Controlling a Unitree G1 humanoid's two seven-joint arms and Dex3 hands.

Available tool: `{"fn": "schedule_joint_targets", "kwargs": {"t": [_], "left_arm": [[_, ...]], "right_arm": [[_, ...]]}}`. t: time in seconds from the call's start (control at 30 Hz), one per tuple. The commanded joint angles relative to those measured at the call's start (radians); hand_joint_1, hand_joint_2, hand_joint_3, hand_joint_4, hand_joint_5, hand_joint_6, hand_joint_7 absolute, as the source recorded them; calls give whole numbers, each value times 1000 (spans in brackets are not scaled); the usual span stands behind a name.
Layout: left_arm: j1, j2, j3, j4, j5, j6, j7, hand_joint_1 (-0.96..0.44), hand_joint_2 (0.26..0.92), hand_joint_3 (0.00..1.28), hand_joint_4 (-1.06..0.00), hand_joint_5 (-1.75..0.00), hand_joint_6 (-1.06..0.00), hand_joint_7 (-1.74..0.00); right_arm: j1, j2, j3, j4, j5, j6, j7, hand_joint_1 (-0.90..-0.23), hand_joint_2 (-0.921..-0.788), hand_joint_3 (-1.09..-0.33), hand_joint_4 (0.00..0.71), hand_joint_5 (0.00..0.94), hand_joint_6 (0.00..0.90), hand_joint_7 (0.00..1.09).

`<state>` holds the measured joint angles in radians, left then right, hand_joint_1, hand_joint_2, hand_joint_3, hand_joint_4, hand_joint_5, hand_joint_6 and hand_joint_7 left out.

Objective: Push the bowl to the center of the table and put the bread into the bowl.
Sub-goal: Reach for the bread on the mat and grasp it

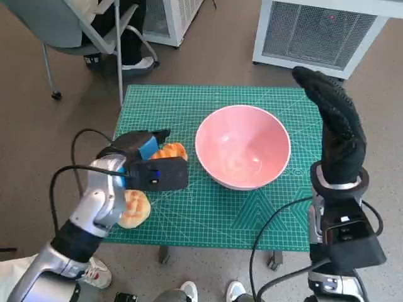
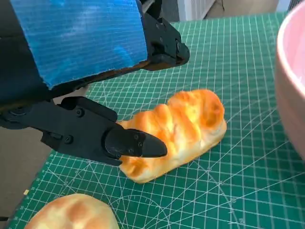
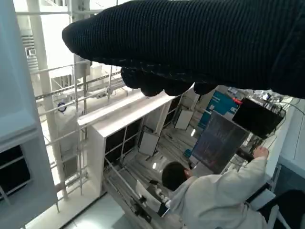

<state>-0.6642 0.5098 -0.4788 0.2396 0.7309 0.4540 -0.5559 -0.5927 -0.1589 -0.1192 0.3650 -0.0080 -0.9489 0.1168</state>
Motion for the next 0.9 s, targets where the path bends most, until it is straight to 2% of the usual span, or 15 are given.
{"fn": "schedule_joint_targets", "kwargs": {"t": [0.03, 0.17, 0.3, 0.43, 0.53, 0.67, 0.73, 0.77, 0.83, 0.87, 0.9], "left_arm": [[-39, -33, -27, 73, 19, -35, 23, -576, 921, 134, -258, -14, -287, 0], [-65, -63, -43, 163, 27, -68, 56, -578, 921, 138, -286, -27, -283, 0], [-90, -94, -53, 266, 27, -106, 102, -561, 921, 136, -360, -68, -287, -3], [-109, -125, -50, 364, 16, -138, 153, -527, 921, 124, -162, -732, -360, -10], [-122, -154, -37, 453, -6, -163, 198, -486, 921, 105, -157, -848, -416, -36], [-122, -178, -5, 524, -46, -192, 246, -442, 921, 92, -216, -843, -468, -69], [-120, -184, 9, 542, -62, -202, 265, -371, 921, 73, -298, -1024, -525, -133], [-120, -186, 15, 551, -70, -208, 274, -361, 921, 71, -308, -1051, -532, -143], [-120, -188, 28, 569, -84, -222, 297, -300, 921, 59, -338, -1232, -510, -330], [-120, -188, 35, 578, -90, -229, 310, -262, 921, 51, -343, -1356, -468, -505], [-122, -188, 39, 585, -94, -236, 320, -295, 921, 106, -358, -1497, -490, -823]], "right_arm": [[16, -8, 4, 27, -12, -5, -8, -521, -921, -640, 364, 2, 2, 715], [17, -8, 6, 27, -14, -4, -11, -524, -921, -639, 364, 2, 0, 716], [19, -9, 7, 24, -17, -1, -15, -526, -921, -638, 364, 2, -1, 716], [23, -9, 8, 21, -19, 3, -19, -523, -921, -640, 363, 1, -1, 716], [25, -8, 9, 19, -17, 5, -20, -519, -921, -641, 363, 1, -1, 716], [27, -8, 11, 19, -7, 7, -17, -517, -921, -640, 363, 1, -1, 715], [28, -6, 11, 18, -5, 8, -17, -516, -921, -639, 364, 1, -1, 715], [28, -6, 12, 18, -5, 9, -17, -515, -921, -638, 364, 1, -1, 715], [30, -5, 12, 13, -6, 11, -19, -510, -921, -638, 364, 1, -1, 715], [32, -4, 11, 11, -6, 12, -20, -507, -921, -638, 364, 1, -1, 716], [33, -4, 11, 10, -7, 13, -21, -504, -921, -638, 364, 1, -1, 716]]}}
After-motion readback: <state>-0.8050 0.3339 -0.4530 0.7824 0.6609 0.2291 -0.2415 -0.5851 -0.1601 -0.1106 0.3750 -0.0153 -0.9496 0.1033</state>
